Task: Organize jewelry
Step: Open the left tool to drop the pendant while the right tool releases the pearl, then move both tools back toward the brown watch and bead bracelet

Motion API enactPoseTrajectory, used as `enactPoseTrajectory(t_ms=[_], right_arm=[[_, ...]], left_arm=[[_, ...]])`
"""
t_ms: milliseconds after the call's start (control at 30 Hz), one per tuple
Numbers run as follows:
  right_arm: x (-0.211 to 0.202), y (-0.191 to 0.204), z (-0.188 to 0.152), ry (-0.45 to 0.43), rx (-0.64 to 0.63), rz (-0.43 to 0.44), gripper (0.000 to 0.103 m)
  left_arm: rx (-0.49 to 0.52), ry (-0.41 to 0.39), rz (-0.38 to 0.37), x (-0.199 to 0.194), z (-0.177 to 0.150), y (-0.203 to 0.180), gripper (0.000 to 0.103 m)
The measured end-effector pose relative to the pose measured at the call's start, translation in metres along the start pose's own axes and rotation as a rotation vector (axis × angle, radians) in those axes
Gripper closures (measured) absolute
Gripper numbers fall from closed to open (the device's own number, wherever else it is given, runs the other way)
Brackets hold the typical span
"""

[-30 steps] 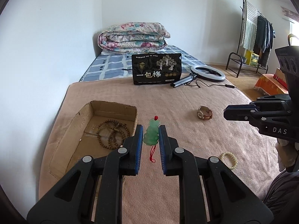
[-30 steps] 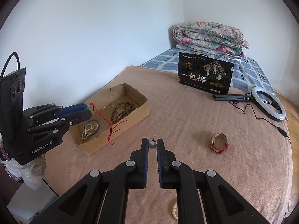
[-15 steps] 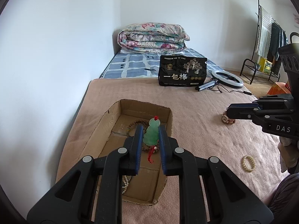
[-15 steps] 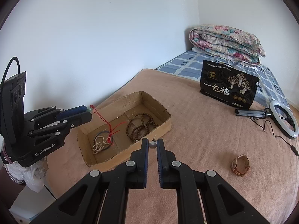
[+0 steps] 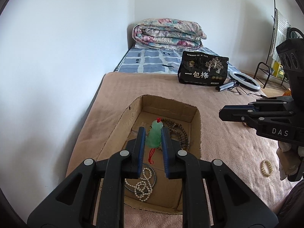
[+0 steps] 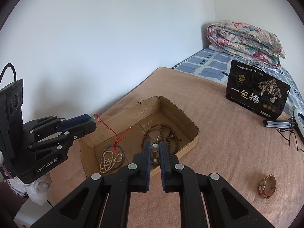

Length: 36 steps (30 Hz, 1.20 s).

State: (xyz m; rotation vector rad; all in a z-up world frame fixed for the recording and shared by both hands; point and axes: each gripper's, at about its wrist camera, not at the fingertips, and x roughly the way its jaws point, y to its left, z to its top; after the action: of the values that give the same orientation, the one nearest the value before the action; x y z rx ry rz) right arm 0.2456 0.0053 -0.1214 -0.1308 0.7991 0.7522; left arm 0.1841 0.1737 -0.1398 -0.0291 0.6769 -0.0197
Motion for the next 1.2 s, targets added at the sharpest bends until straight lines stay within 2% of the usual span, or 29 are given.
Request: enactPoseTrajectory(t_ms=[333,667,733,800,867,933,967,1000,1100,1200], right_arm=[[0.024,0.002,0.007,0.021,0.001,0.008,0.096],[0.028,0.009,0.012,0.023,-0.015,0.008,0.096],[0.028,0.011,0.013,0.020,-0.020,0.008,0.089],[0.027,0.013,0.014,0.012,-0.026,0.012,0.076],[0.025,0.015,0.015,0.002,-0.036,0.006,0.069],[0.024,0.017,0.016,-0.005,-0.043,-0.007,0.051],[0.022,0.018,0.016,-0.013,-0.043,-0.018,0.032],[0.020,0.018,0.016,-0.029,-0.041,-0.028,0.021],[0.014,0.016,0.017,-0.060,-0.027,-0.042,0.011],[0.012,0.015,0.017,-0.069,-0.019,-0.052,0.003]], left_arm=[[-0.025,0.014,0.011,0.006,-0.005,0.011,0.088],[-0.028,0.016,0.015,0.009,-0.005,0.013,0.087],[-0.029,0.016,0.018,0.009,-0.006,0.013,0.087],[-0.028,0.010,0.020,0.008,-0.007,0.014,0.087],[-0.025,0.013,0.023,0.008,-0.008,0.014,0.086],[-0.023,0.013,0.035,0.007,-0.009,0.014,0.070],[-0.023,0.004,0.038,0.006,-0.010,0.013,0.057],[-0.026,-0.002,0.043,0.005,-0.010,0.014,0.050],[-0.039,-0.007,0.047,0.004,-0.012,0.015,0.042],[-0.030,-0.004,0.053,0.003,-0.013,0.014,0.039]])
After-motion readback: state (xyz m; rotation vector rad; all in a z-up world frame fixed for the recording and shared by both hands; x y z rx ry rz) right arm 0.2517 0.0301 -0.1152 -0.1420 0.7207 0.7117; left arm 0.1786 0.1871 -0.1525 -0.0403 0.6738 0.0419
